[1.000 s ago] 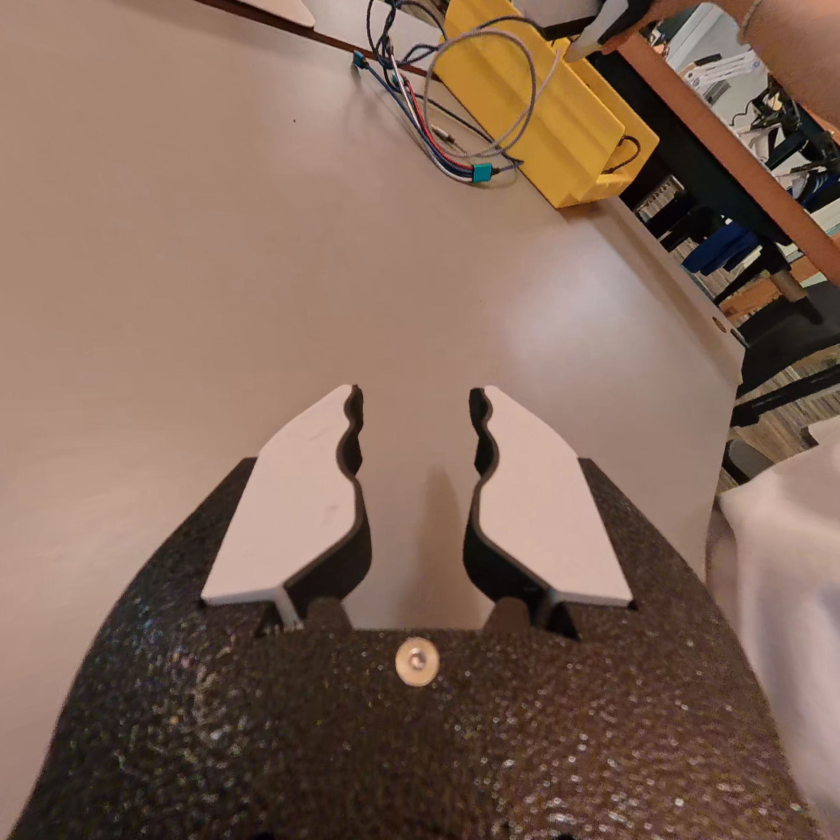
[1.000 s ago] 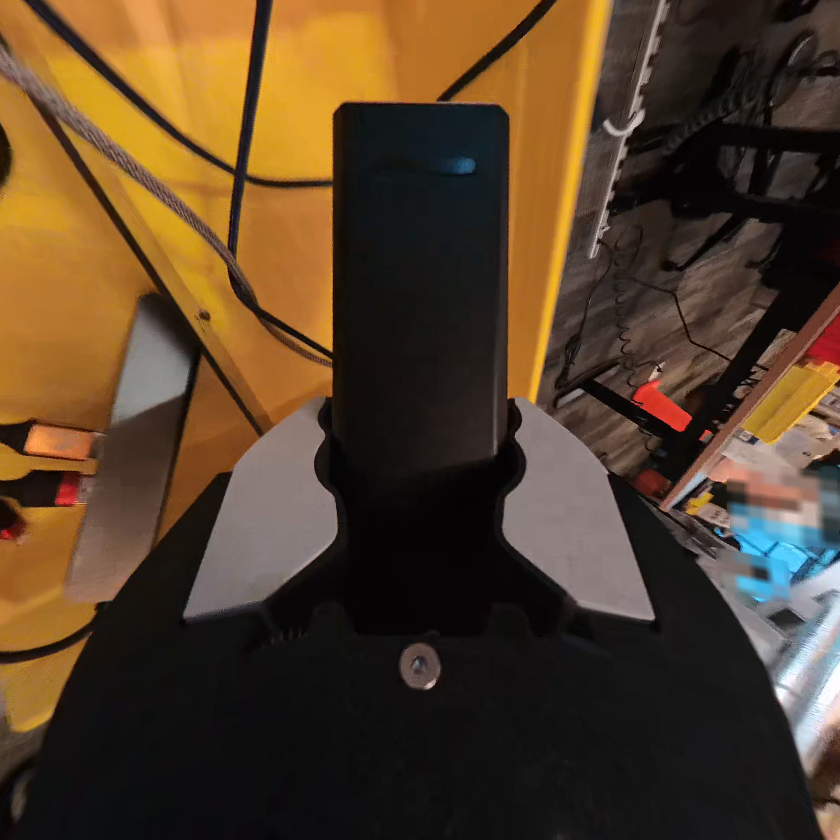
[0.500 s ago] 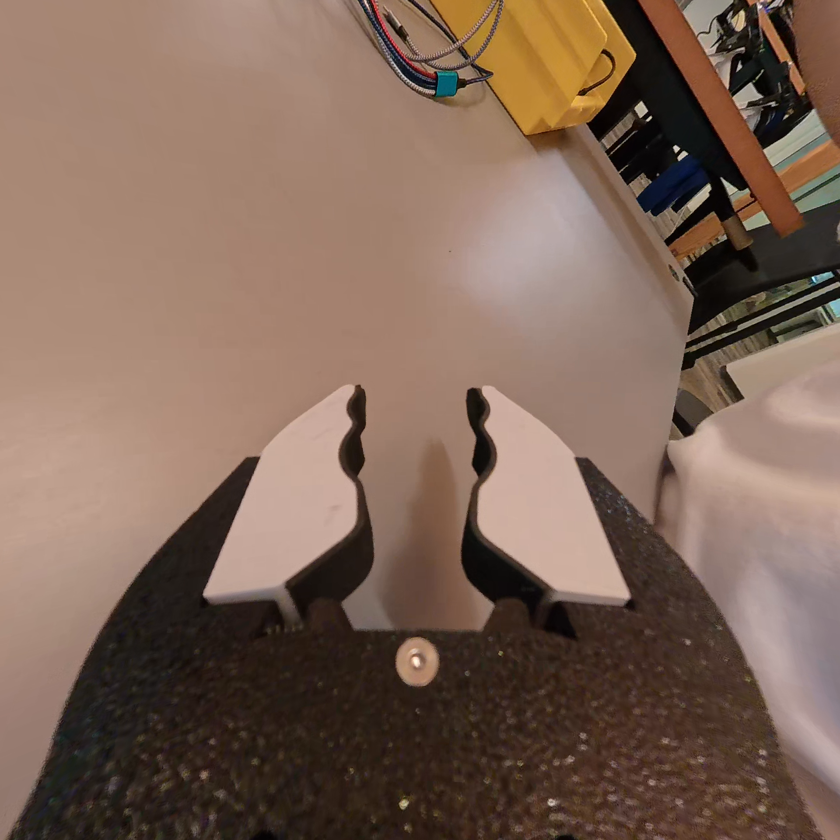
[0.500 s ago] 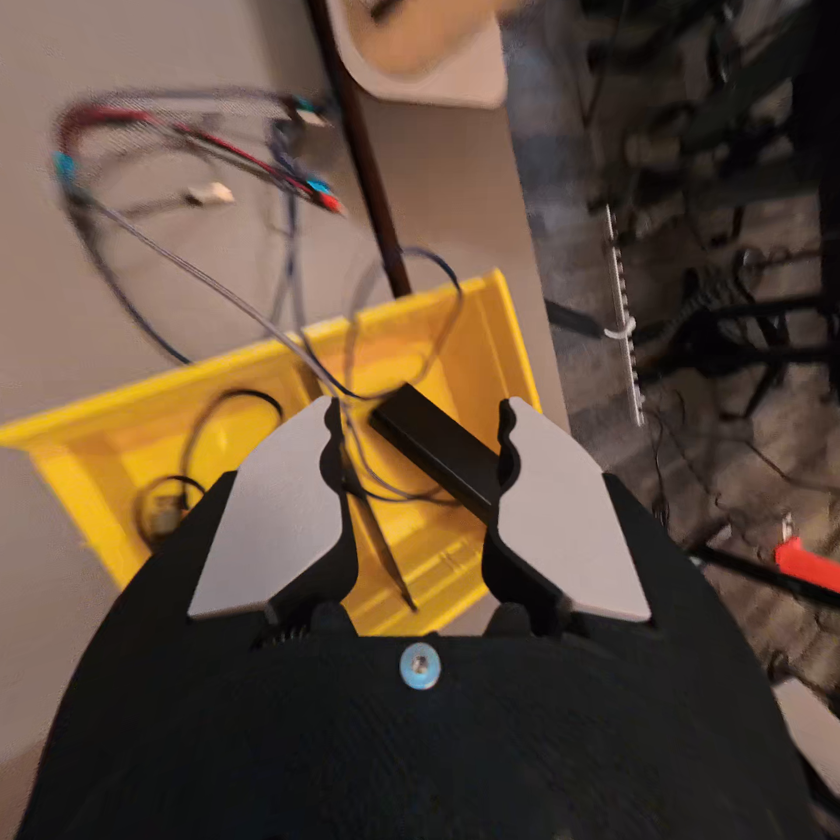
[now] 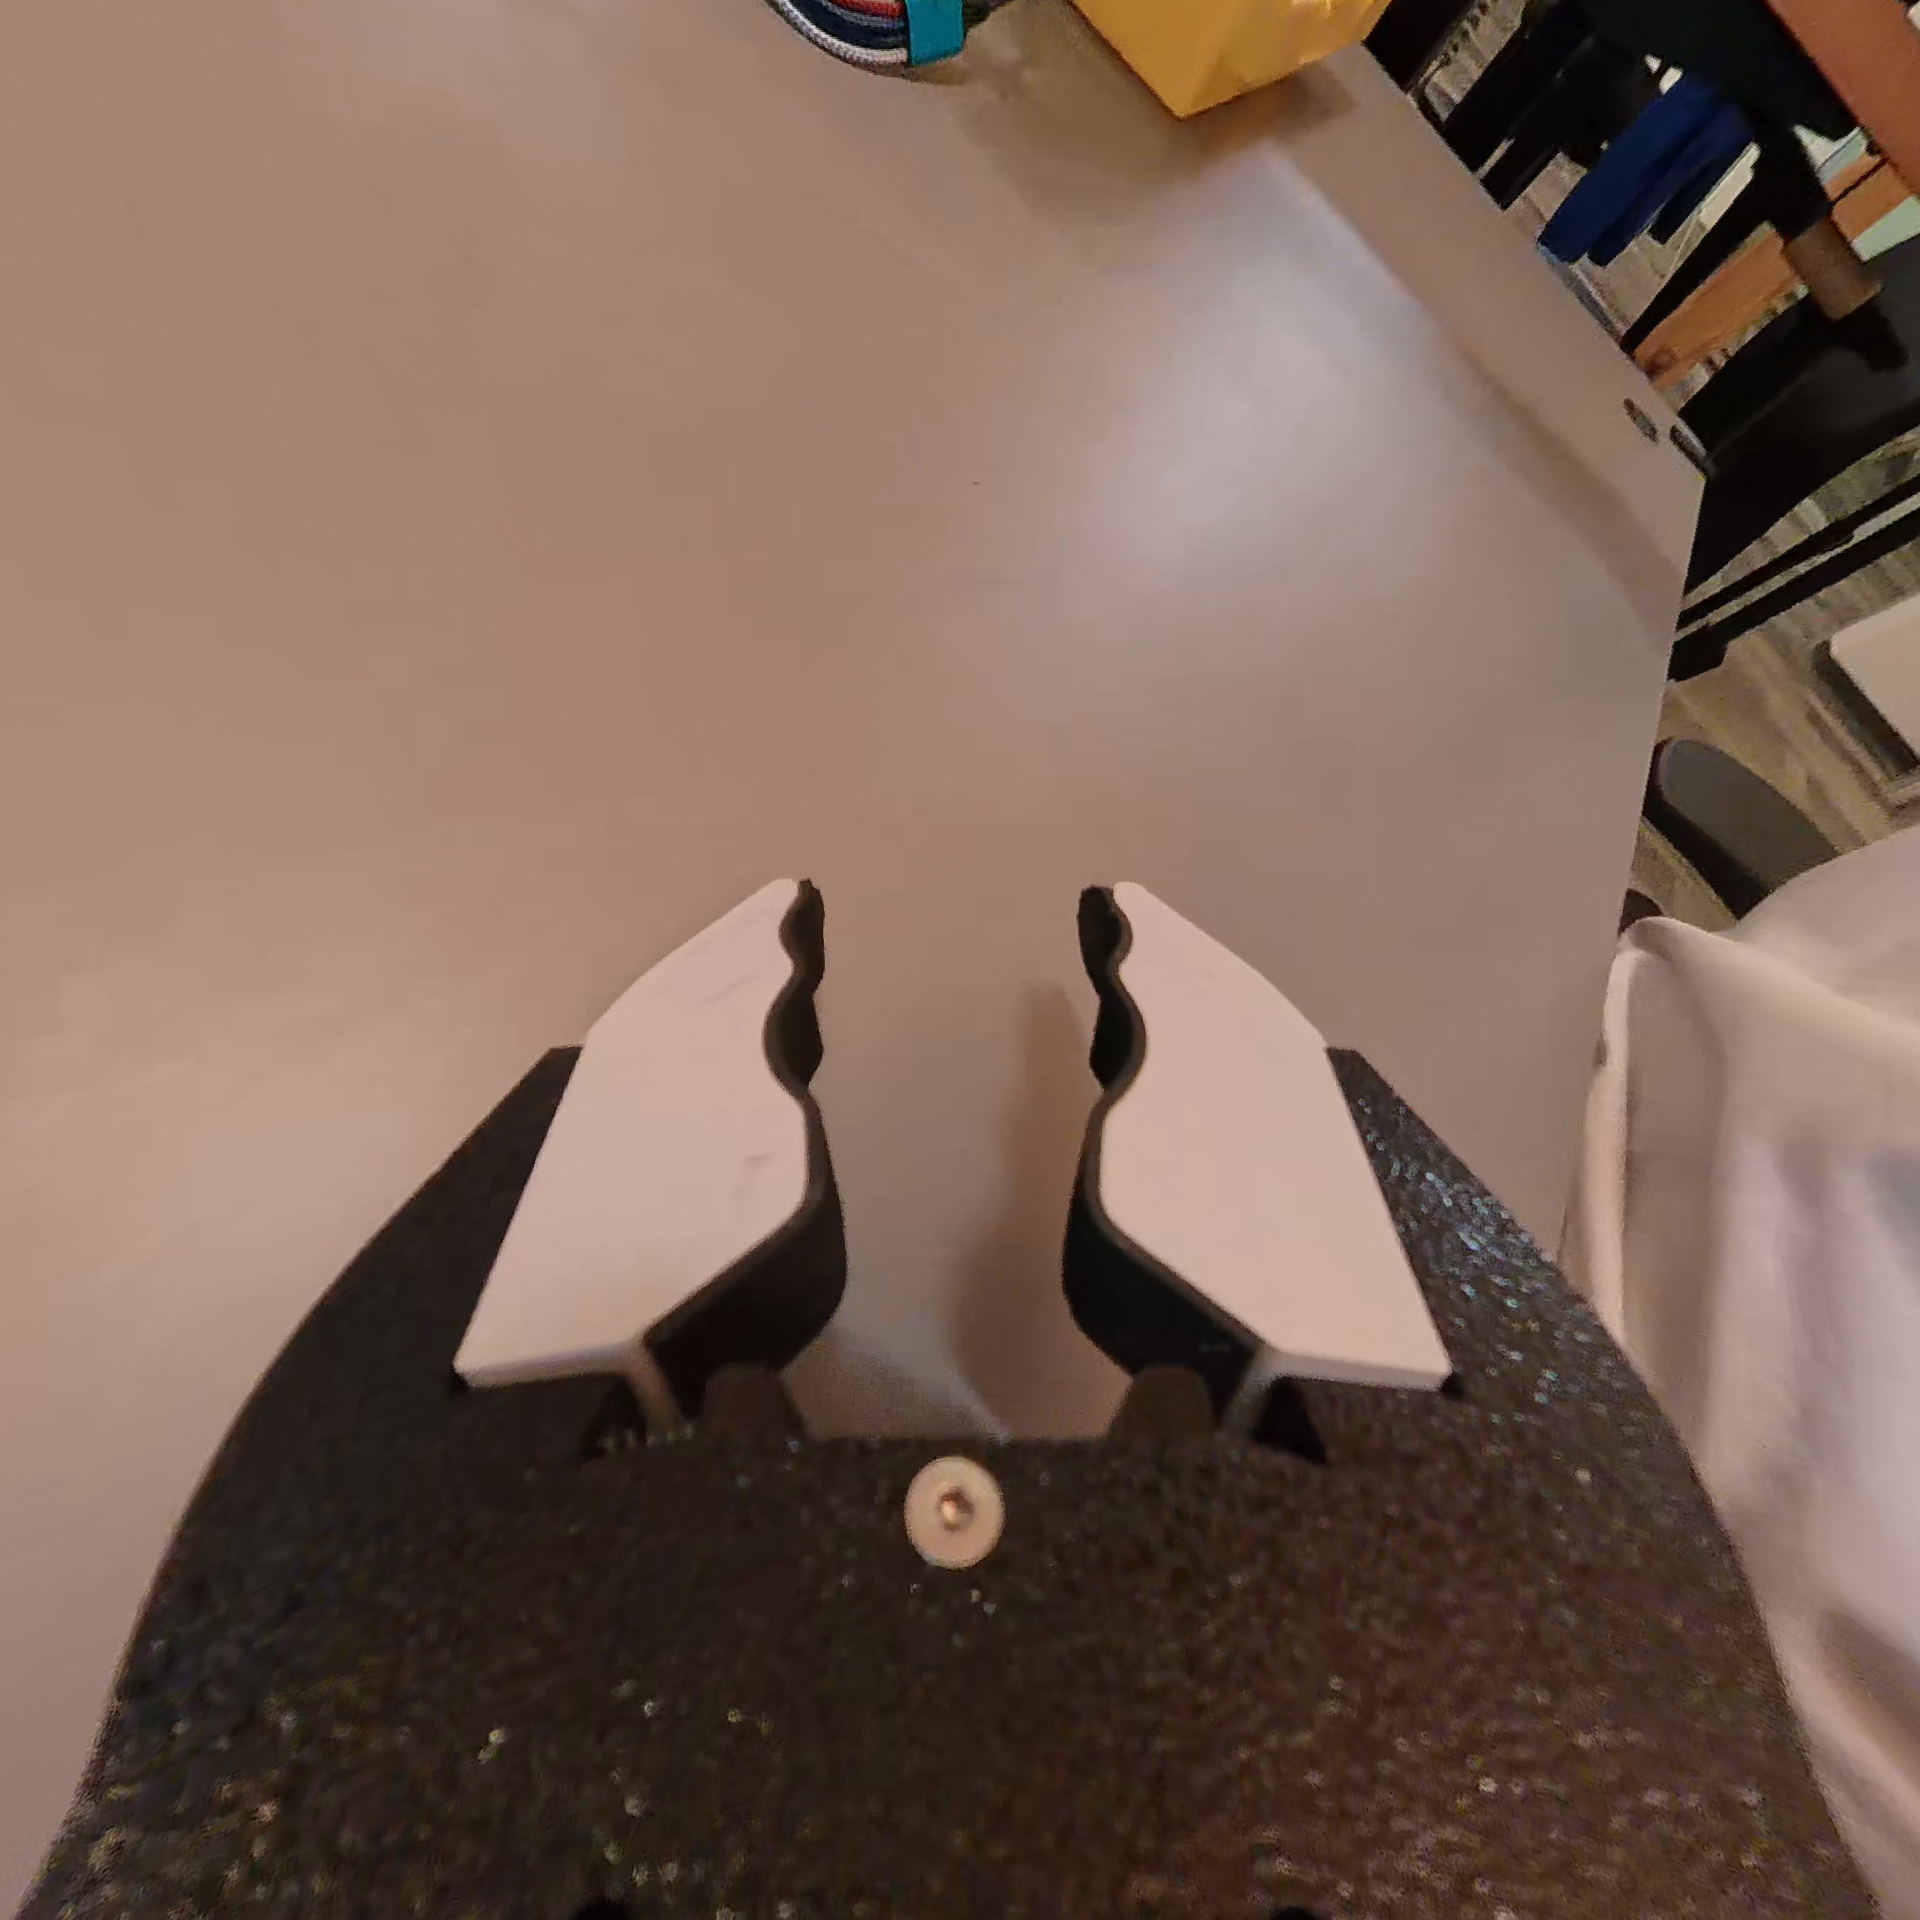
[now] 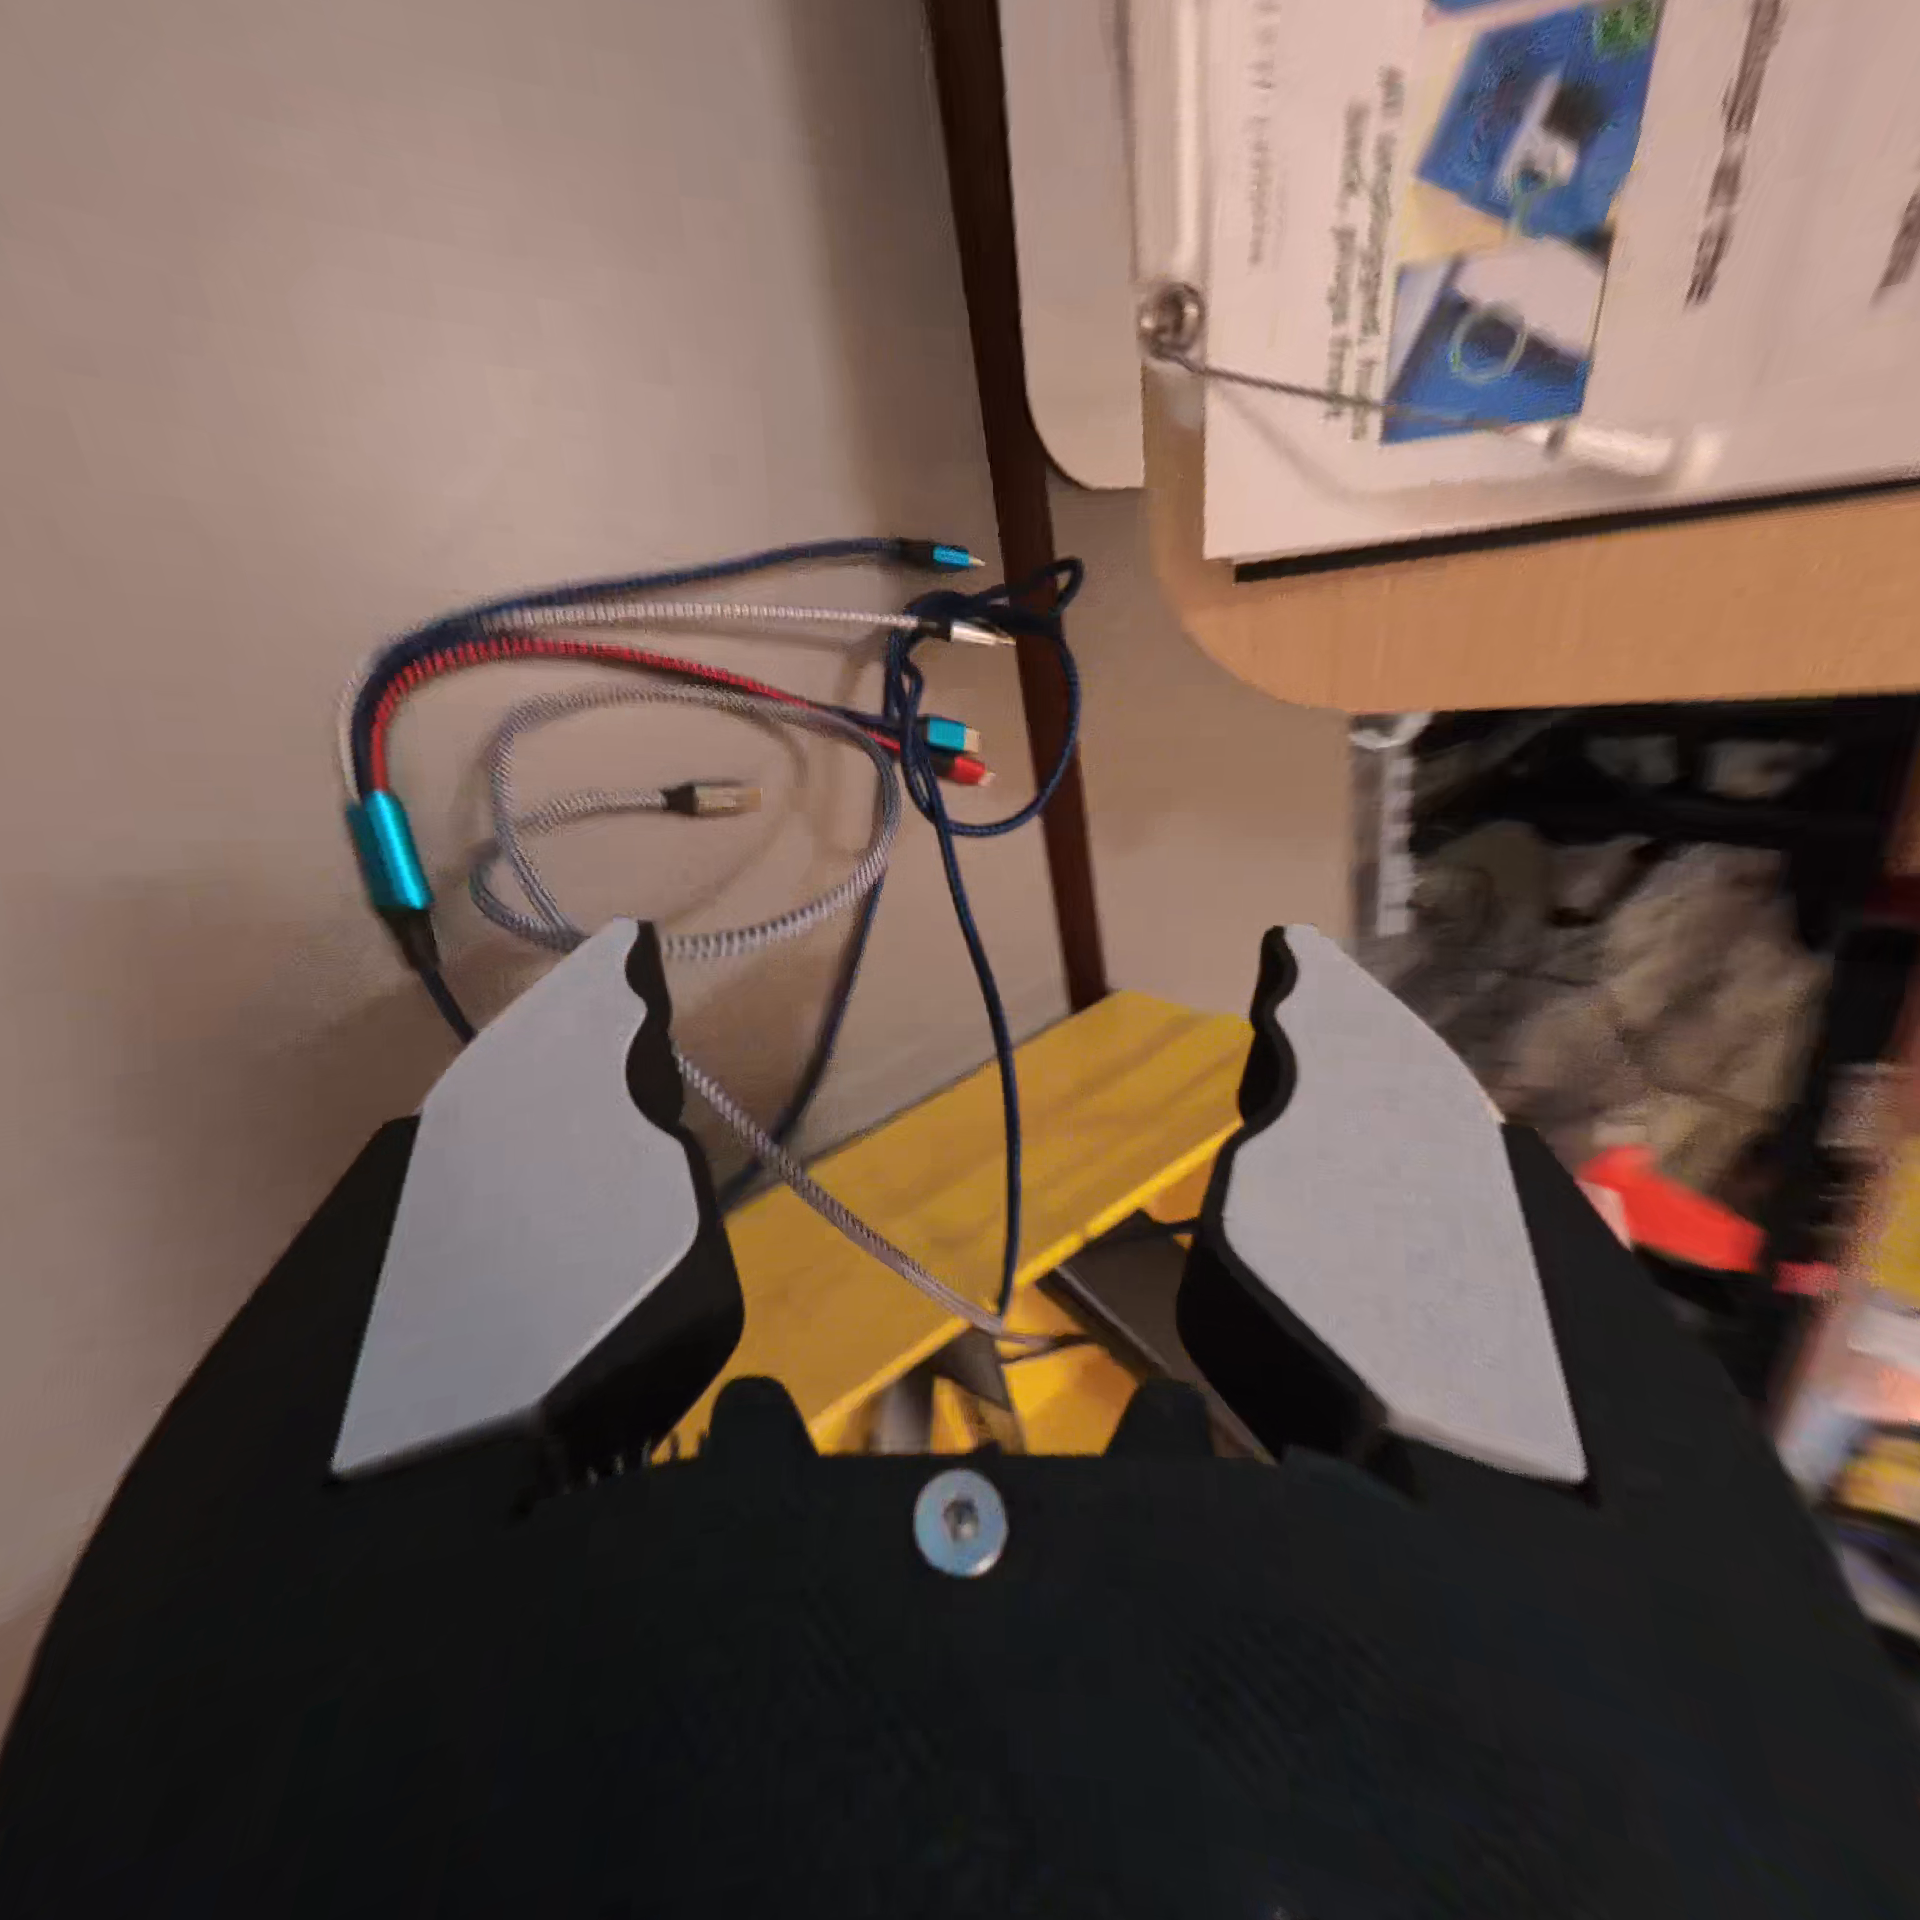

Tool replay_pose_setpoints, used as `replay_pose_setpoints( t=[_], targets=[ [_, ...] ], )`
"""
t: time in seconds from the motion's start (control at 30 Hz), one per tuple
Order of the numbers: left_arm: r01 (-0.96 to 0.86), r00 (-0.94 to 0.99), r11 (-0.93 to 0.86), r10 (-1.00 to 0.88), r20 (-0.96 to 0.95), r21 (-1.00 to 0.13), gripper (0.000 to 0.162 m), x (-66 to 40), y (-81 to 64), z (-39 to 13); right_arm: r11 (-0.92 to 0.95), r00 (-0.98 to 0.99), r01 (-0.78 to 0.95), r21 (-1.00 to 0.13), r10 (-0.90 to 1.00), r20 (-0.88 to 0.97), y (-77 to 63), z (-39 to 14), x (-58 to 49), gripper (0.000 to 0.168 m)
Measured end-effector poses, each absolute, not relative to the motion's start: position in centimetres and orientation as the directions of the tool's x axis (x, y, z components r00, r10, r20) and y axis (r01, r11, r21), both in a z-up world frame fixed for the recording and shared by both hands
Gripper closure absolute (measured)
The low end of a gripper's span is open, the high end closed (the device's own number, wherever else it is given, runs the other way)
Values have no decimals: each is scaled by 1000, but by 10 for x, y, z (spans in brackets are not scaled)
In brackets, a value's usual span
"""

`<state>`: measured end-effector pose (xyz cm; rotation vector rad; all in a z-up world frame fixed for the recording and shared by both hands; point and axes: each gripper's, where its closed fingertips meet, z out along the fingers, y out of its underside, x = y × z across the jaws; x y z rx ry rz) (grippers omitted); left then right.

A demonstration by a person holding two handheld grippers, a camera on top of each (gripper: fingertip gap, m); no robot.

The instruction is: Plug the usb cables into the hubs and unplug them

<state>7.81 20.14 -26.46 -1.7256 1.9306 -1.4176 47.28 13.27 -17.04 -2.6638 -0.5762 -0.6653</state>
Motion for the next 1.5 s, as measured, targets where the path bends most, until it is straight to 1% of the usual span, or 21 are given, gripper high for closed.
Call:
replay_pose_setpoints(
  t=[0.03,0.07,0.17,0.23,0.27,0.33,0.37,0.47,0.57,0.67,0.73,0.83,0.97,1.0,1.1,1.17,1.2,1.33,1.37,1.4,1.5],
  targets=[
    [-668,-311,-125,-849,428,-733,114,78,200,-265,-886,869,387,-255,258,422,136,-176,476,57],
    [-669,-318,-117,-848,425,-734,114,77,199,-265,-905,904,333,-263,228,361,139,-182,481,58],
    [-672,-341,-106,-834,434,-733,114,76,195,-264,-949,947,205,-239,130,295,143,-200,500,61],
    [-675,-357,-108,-817,452,-730,114,75,193,-264,-970,989,111,-214,86,123,143,-225,485,61],
    [-677,-363,-112,-809,462,-728,114,75,192,-263,-978,992,103,-180,88,91,142,-235,481,67],
    [-678,-367,-119,-800,475,-725,114,74,192,-262,-984,982,133,-117,115,152,141,-248,483,63],
    [-679,-368,-121,-797,478,-724,114,74,192,-262,-981,977,157,-116,137,166,145,-252,479,64],
    [-680,-379,-112,-792,479,-724,114,74,190,-262,-980,977,176,-90,162,138,147,-261,465,50],
    [-687,-401,-92,-780,481,-721,118,72,186,-263,-990,990,131,-43,129,62,139,-272,454,40],
    [-693,-419,-78,-766,488,-716,121,70,182,-263,-996,996,82,-29,83,-41,132,-282,435,39],
    [-695,-415,-88,-761,499,-713,121,70,183,-263,-996,993,81,-41,84,-78,131,-287,421,29],
    [-693,-397,-114,-764,508,-712,120,72,186,-262,-986,985,158,-44,161,-65,124,-290,405,24],
    [-692,-393,-119,-765,510,-712,119,72,187,-262,-948,946,312,63,316,73,104,-298,405,24],
    [-692,-394,-116,-766,508,-712,119,72,187,-262,-942,939,330,65,334,79,103,-298,402,24],
    [-693,-398,-109,-767,503,-713,120,72,186,-262,-934,931,355,38,357,82,103,-295,393,45],
    [-693,-397,-110,-767,505,-713,120,72,186,-262,-933,932,359,28,360,39,100,-294,383,65],
    [-693,-396,-111,-767,505,-712,120,72,186,-262,-933,933,358,25,359,0,97,-294,375,81],
    [-693,-393,-107,-773,498,-713,121,72,187,-263,-939,939,345,3,345,-1,93,-292,367,102],
    [-692,-393,-105,-775,495,-714,122,72,187,-263,-939,939,345,-6,345,0,93,-291,366,112],
    [-692,-393,-103,-776,493,-714,122,72,187,-263,-935,935,354,-17,354,2,93,-291,364,128],
    [-693,-391,-105,-776,494,-713,122,73,187,-263,-927,928,372,-48,372,1,91,-290,360,148]
  ],
)
